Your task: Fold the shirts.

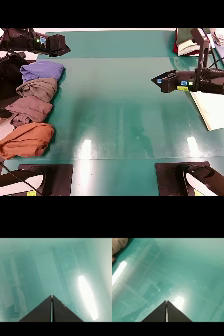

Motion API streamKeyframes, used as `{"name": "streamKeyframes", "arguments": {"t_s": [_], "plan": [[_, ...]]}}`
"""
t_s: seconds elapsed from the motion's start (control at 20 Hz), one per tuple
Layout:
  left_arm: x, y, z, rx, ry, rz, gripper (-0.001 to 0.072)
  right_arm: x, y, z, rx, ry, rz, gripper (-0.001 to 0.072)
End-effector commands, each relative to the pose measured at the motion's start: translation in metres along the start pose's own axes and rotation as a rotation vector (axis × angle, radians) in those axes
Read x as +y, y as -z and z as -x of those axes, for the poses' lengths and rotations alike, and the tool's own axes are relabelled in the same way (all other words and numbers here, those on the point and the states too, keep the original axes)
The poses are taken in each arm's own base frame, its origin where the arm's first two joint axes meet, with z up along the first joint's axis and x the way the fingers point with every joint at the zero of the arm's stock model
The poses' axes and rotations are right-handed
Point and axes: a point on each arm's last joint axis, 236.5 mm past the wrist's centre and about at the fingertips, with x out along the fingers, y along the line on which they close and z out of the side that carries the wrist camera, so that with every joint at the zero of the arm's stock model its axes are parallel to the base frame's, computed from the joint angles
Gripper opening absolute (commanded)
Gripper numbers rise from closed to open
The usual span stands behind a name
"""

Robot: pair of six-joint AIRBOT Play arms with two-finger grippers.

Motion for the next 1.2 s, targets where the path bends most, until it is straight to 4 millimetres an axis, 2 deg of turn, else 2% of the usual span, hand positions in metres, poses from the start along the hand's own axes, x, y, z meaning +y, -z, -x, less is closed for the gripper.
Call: {"name": "streamKeyframes", "arguments": {"t_s": [0.0,0.55,0.7,0.75,0.8,0.85,1.0,1.15], "plan": [[0.0,0.0,0.0,0.0,0.0,0.0,0.0027,0.001,0.0,0.0,0.0,-0.002,-0.001,0.0018],[0.0,0.0,0.0,-0.002,0.0,0.0,0.0026,0.0,0.0,0.0,-0.001,0.0,0.0,0.0018],[0.005,-0.017,0.0,-0.07,-0.02,-0.012,0.0028,0.0,0.0,0.0,-0.001,0.0,0.001,0.0018],[0.015,-0.023,0.001,-0.097,-0.068,-0.049,0.0121,0.0,0.0,0.0,-0.001,0.0,0.001,0.0019],[0.034,-0.03,0.003,-0.119,-0.147,-0.097,0.0479,0.0,-0.001,0.0,-0.003,0.001,0.001,0.0019],[0.057,-0.035,0.006,-0.133,-0.246,-0.122,0.0558,0.0,-0.001,0.0,-0.004,0.001,0.001,0.0018],[0.15,-0.037,0.01,-0.096,-0.593,-0.197,0.0561,-0.002,-0.001,-0.003,-0.001,0.001,-0.004,0.0018],[0.224,-0.016,-0.021,-0.001,-0.694,-0.171,0.0562,-0.005,0.008,-0.012,0.042,-0.003,-0.017,0.0018]]}}
